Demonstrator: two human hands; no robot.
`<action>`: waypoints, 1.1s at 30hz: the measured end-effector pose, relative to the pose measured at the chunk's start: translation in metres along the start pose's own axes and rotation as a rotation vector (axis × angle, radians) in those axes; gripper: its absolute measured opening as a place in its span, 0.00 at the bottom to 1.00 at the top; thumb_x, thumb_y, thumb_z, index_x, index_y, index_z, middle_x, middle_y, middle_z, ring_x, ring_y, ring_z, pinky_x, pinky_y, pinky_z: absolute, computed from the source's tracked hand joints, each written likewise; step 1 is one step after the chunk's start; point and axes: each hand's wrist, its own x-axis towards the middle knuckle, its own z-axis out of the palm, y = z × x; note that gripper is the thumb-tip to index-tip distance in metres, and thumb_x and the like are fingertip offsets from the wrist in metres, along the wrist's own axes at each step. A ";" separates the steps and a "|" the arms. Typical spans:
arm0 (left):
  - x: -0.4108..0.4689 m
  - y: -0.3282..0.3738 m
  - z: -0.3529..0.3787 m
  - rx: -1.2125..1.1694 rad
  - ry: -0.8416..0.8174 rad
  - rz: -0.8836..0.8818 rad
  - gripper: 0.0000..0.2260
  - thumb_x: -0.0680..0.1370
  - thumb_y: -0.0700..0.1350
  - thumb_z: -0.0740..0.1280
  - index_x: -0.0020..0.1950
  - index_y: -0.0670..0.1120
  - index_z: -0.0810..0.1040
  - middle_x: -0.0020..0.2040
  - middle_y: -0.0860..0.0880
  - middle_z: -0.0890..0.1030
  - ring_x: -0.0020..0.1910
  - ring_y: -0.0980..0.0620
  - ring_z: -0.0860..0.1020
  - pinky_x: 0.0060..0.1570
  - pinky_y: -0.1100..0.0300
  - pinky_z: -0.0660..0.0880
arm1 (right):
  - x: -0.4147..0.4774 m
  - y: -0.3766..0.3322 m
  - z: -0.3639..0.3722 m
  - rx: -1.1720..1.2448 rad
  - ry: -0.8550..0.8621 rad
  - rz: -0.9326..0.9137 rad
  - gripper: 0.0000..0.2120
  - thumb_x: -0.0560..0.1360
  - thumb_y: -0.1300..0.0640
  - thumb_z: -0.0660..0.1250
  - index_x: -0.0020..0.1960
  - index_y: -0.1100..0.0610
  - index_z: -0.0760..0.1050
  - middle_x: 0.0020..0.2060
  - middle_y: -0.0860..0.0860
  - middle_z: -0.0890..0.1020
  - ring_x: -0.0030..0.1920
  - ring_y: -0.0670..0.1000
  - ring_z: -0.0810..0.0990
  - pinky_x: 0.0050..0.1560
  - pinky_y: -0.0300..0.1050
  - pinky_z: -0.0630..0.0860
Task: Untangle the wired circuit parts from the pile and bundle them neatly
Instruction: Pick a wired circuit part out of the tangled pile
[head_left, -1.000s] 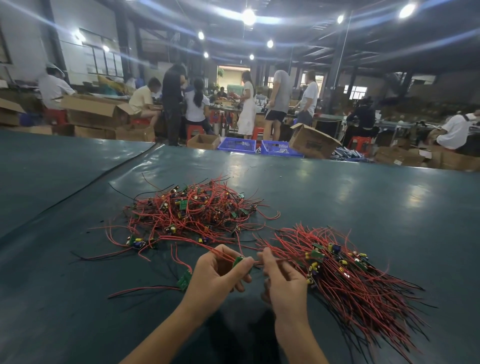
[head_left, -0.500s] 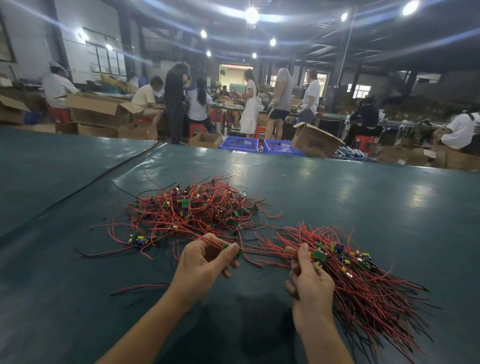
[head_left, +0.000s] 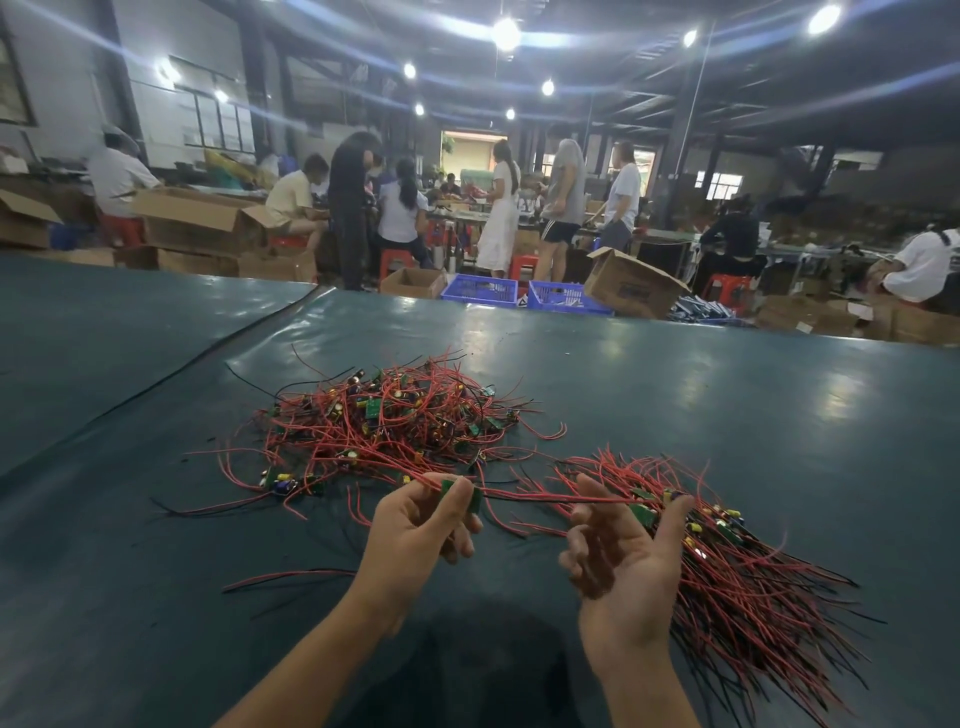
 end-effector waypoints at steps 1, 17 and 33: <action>0.000 0.001 0.001 -0.053 -0.022 -0.046 0.15 0.69 0.52 0.68 0.43 0.40 0.76 0.30 0.46 0.80 0.24 0.53 0.75 0.25 0.64 0.70 | 0.000 0.002 0.000 -0.022 -0.002 0.031 0.36 0.68 0.27 0.54 0.41 0.57 0.85 0.29 0.51 0.77 0.24 0.46 0.69 0.23 0.35 0.65; -0.017 0.008 0.025 -0.420 -0.303 -0.686 0.20 0.70 0.59 0.61 0.28 0.46 0.78 0.23 0.51 0.71 0.21 0.55 0.71 0.24 0.65 0.69 | -0.013 0.028 0.016 -0.361 -0.108 0.104 0.17 0.68 0.46 0.71 0.32 0.61 0.82 0.23 0.55 0.75 0.19 0.48 0.71 0.19 0.37 0.70; -0.023 -0.006 0.021 0.104 -0.233 -0.251 0.17 0.74 0.60 0.64 0.39 0.50 0.85 0.36 0.49 0.84 0.36 0.55 0.82 0.38 0.66 0.75 | -0.013 0.028 0.018 -0.467 -0.030 -0.041 0.17 0.68 0.49 0.70 0.34 0.63 0.82 0.29 0.61 0.81 0.30 0.57 0.77 0.27 0.44 0.76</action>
